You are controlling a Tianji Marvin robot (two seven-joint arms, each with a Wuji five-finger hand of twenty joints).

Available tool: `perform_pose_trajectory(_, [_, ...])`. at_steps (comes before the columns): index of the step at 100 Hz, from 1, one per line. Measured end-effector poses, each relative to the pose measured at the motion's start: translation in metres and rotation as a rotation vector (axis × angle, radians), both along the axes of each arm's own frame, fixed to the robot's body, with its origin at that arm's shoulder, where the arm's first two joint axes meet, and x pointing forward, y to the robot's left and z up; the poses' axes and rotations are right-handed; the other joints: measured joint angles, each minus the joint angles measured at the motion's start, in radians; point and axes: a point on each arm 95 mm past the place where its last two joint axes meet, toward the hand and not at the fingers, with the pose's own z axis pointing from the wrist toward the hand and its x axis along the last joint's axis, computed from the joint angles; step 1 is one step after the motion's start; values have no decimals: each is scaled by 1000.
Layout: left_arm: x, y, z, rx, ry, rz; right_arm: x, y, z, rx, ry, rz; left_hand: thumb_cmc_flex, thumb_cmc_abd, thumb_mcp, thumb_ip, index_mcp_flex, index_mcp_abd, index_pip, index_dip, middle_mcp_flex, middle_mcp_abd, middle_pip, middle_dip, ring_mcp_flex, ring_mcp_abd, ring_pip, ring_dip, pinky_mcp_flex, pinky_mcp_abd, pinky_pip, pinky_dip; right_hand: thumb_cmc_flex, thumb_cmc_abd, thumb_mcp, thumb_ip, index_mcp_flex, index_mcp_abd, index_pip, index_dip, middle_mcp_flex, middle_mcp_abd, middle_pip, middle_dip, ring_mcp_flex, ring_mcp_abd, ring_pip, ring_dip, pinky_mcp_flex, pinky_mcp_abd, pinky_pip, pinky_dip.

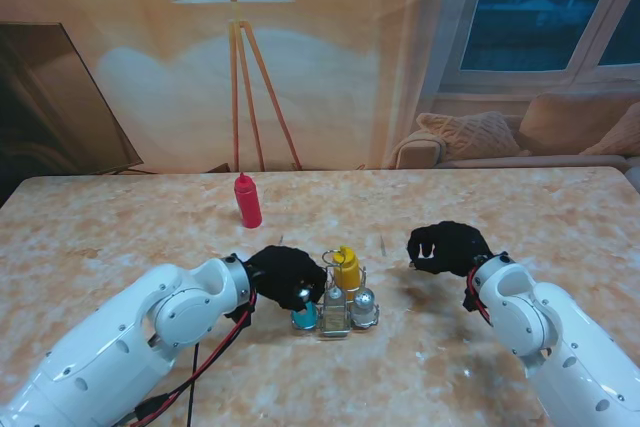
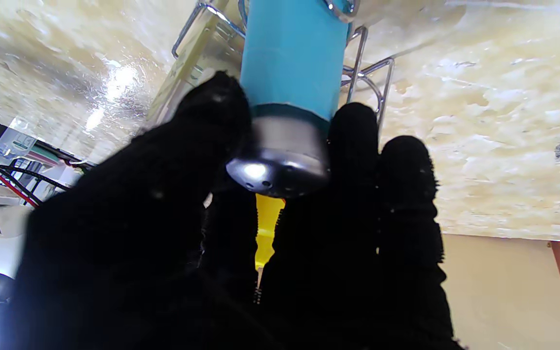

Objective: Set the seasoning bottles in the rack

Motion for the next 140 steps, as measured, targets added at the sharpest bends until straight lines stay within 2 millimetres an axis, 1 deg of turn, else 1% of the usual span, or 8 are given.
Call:
perform_pose_trajectory(17, [1,3,1,-9,-13,3,0,0,0,0,1,0,-124,3,103,0,0,52,-103,47,-37,0,-26,-20,-21,0,-10,-27,-33,0,-28,0,0,0,0,0,0,0,0,0,0,0,0,0,0,0,0,0,0,0,0,0])
perform_pose_trajectory(27, [1,4,1,-12,-27,8,0,0,-1,0,2,-1,-152,4,132,0,0,69,-142,60,-50,0,-38,-29,-44,0,-12,-36,-49,0,-37,0,0,0,0,0,0,0,0,0,0,0,0,0,0,0,0,0,0,0,0,0])
perform_pose_trajectory(35, [1,5,0,-13,-30,13,0,0,-1,0,2,0,-177,17,151,42,0,90,-181,61,-62,4,-47,-29,-65,2,-26,-41,-61,0,-43,0,0,0,0,0,0,0,0,0,0,0,0,0,0,0,0,0,0,0,0,0])
perform_pose_trajectory(45, [1,7,0,-15,-30,17,0,0,-1,0,2,-1,-199,19,156,46,0,100,-204,70,-63,5,-48,-29,-75,2,-39,-43,-70,0,-43,0,0,0,0,0,0,0,0,0,0,0,0,0,0,0,0,0,0,0,0,0])
perform_pose_trajectory(47, [1,7,0,-16,-30,17,0,0,-1,0,2,-1,-200,21,156,55,0,102,-208,70,-65,6,-51,-32,-77,2,-40,-48,-72,0,-43,0,0,0,0,0,0,0,0,0,0,0,0,0,0,0,0,0,0,0,0,0])
perform_pose_trajectory(98, [-1,8,1,-35,-39,23,0,0,-1,0,1,-2,-223,40,156,55,-11,116,-254,71,-87,13,-79,-47,-109,15,-53,-66,-104,11,-54,-7,0,0,0,0,0,0,0,0,0,0,0,0,0,0,0,0,0,0,0,0])
perform_pose_trajectory(107, [-1,10,4,-47,-49,29,0,-1,-1,0,1,-2,-223,43,157,55,-11,117,-258,71,-98,21,-102,-56,-136,15,-73,-75,-112,13,-63,-11,0,0,0,0,0,0,0,0,0,0,0,0,0,0,0,0,0,0,0,0])
perform_pose_trajectory(140, [-6,21,21,-103,-120,64,0,-1,0,1,2,-4,-223,85,152,55,-10,117,-259,84,-98,23,-101,-56,-141,18,-77,-100,-135,37,-75,-33,0,0,0,0,0,0,0,0,0,0,0,0,0,0,0,0,0,0,0,0])
